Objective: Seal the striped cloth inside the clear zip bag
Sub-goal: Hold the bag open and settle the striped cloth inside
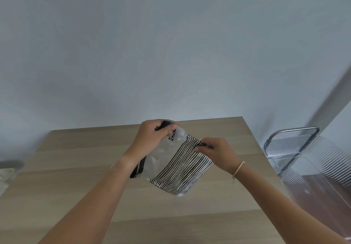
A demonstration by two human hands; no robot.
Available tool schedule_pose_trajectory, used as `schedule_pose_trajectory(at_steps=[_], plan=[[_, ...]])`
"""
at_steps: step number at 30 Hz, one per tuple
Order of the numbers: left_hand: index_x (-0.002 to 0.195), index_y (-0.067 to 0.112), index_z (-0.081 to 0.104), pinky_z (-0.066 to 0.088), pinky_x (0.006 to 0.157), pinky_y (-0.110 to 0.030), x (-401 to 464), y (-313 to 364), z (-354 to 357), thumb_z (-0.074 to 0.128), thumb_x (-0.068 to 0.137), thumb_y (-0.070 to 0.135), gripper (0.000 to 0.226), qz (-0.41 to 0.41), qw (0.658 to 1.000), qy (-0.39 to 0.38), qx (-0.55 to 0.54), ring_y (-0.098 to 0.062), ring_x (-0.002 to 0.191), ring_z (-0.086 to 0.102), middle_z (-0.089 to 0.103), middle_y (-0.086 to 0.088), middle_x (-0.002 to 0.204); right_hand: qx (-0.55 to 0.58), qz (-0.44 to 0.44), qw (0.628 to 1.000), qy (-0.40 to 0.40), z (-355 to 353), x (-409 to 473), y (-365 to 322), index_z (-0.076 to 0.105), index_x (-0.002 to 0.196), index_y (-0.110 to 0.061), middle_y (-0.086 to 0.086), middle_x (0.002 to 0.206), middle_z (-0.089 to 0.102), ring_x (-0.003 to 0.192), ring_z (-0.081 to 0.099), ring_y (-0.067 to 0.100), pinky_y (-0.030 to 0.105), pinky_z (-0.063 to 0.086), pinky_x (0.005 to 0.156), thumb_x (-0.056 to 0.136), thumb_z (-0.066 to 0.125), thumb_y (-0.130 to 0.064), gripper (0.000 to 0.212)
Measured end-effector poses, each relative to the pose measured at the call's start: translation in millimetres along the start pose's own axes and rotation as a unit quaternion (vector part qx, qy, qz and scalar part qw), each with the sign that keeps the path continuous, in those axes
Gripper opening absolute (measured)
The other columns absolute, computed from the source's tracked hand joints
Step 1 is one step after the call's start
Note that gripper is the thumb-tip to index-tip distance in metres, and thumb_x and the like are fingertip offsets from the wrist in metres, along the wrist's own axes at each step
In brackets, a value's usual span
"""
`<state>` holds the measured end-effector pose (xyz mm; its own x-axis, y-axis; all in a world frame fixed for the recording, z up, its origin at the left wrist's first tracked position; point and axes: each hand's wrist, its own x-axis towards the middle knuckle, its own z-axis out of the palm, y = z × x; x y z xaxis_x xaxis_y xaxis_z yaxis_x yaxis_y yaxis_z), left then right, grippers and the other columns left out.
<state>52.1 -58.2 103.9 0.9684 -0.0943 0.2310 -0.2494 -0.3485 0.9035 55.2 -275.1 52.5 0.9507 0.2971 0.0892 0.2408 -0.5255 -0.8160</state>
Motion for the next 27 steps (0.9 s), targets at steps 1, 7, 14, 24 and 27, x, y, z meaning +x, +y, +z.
schedule_pose_trajectory(at_steps=[1, 7, 14, 24, 27], plan=[[0.084, 0.034, 0.074, 0.055, 0.077, -0.021, 2, 1, -4, 0.066, 0.076, 0.038, 0.012, -0.005, 1.000, 0.014, -0.018, -0.011, 0.084, 0.069, 0.076, 0.005, 0.085, -0.006, 0.004, 1.000, 0.012, -3, 0, 2, 0.055, 0.054, -0.026, -0.008, 0.047, 0.044, 0.045, 0.037, 0.004, 0.023, 0.027, 0.048, 0.080, 0.065, -0.027, 0.028], [0.079, 0.035, 0.074, 0.048, 0.070, -0.007, 8, 2, -21, 0.066, 0.078, 0.031, 0.009, -0.027, 0.999, 0.031, -0.027, 0.002, 0.087, 0.067, 0.073, 0.023, 0.083, -0.029, 0.035, 0.998, 0.050, -20, -1, 22, 0.066, 0.067, -0.012, 0.004, 0.057, 0.057, 0.056, 0.048, 0.018, 0.031, 0.034, 0.055, 0.080, 0.065, -0.025, 0.018], [0.082, 0.034, 0.075, 0.056, 0.074, -0.022, 19, 24, -5, 0.068, 0.076, 0.036, 0.009, -0.016, 0.998, -0.055, -0.011, -0.012, 0.084, 0.069, 0.076, 0.001, 0.087, 0.021, -0.025, 0.999, -0.001, -13, 4, -7, 0.062, 0.090, -0.037, -0.015, 0.084, 0.068, 0.077, 0.060, -0.002, 0.013, 0.045, 0.072, 0.074, 0.070, -0.031, 0.019], [0.106, 0.038, 0.063, 0.047, 0.084, -0.026, 4, -11, -53, 0.040, 0.094, 0.026, 0.028, -0.015, 0.978, 0.162, -0.128, -0.011, 0.104, 0.060, 0.067, 0.011, 0.106, 0.290, 0.006, 0.952, 0.095, -29, 16, -35, 0.069, 0.081, -0.018, -0.006, 0.069, 0.073, 0.057, 0.064, 0.012, 0.018, 0.053, 0.061, 0.085, 0.058, -0.018, 0.012], [0.127, 0.025, 0.048, 0.042, 0.083, -0.025, -19, -57, -48, 0.039, 0.089, 0.000, 0.046, -0.132, 0.966, 0.154, -0.161, -0.019, 0.117, 0.050, 0.058, -0.006, 0.125, 0.326, 0.016, 0.941, 0.092, -28, 17, -38, 0.069, 0.081, -0.017, -0.004, 0.070, 0.073, 0.057, 0.064, 0.014, 0.020, 0.052, 0.062, 0.085, 0.058, -0.019, 0.012]])
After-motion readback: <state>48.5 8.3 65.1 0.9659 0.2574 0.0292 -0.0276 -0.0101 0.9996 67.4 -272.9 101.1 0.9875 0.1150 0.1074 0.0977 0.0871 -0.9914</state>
